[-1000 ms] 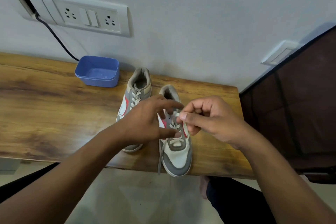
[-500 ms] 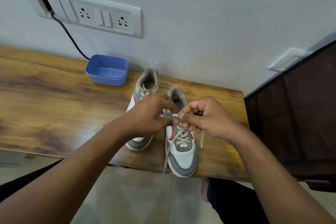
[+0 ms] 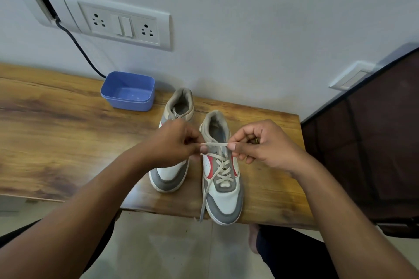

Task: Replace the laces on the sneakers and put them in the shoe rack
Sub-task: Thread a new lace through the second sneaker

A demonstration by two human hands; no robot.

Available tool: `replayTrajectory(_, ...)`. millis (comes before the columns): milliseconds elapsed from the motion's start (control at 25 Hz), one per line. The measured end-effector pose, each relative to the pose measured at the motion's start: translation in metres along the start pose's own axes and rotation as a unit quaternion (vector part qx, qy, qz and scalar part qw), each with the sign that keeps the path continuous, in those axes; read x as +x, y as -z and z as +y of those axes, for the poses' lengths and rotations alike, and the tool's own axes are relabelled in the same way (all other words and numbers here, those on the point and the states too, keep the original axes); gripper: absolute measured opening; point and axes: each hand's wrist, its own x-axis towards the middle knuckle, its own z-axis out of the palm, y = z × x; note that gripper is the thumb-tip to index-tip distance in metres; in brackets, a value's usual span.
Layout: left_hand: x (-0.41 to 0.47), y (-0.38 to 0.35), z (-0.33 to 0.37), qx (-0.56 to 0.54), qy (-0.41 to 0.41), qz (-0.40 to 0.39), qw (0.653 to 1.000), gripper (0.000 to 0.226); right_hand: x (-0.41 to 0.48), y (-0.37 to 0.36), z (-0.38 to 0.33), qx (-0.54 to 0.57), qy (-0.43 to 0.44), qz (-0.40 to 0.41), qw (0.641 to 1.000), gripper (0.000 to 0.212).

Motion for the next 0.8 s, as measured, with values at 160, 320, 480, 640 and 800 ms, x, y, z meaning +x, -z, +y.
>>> replayTrajectory(160, -0.003, -0.010, 0.012, -0.156, -0.003, -0.041, 0.987, 0.011, -0.001, -0.005, 0.002, 0.026, 0.007, -0.008, 1.000, 0.008)
replayTrajectory(320, 0.002, -0.010, 0.010, -0.204, 0.027, -0.002, 0.979, 0.012, 0.000, 0.001, 0.005, 0.034, 0.006, 0.026, 0.999, 0.011)
replayTrajectory(480, 0.000, -0.018, 0.019, -0.285, 0.053, 0.020, 0.957, 0.015, 0.001, -0.005, 0.005, 0.031, 0.011, 0.043, 0.999, 0.012)
replayTrajectory(640, 0.004, -0.023, 0.016, -0.286, 0.075, 0.082, 0.952, 0.009, 0.010, -0.008, 0.008, 0.066, 0.019, 0.060, 0.996, 0.004)
replayTrajectory(800, 0.003, -0.024, 0.014, -0.275, 0.084, 0.080, 0.955, 0.007, 0.011, -0.011, 0.009, 0.070, 0.024, 0.048, 0.996, 0.011)
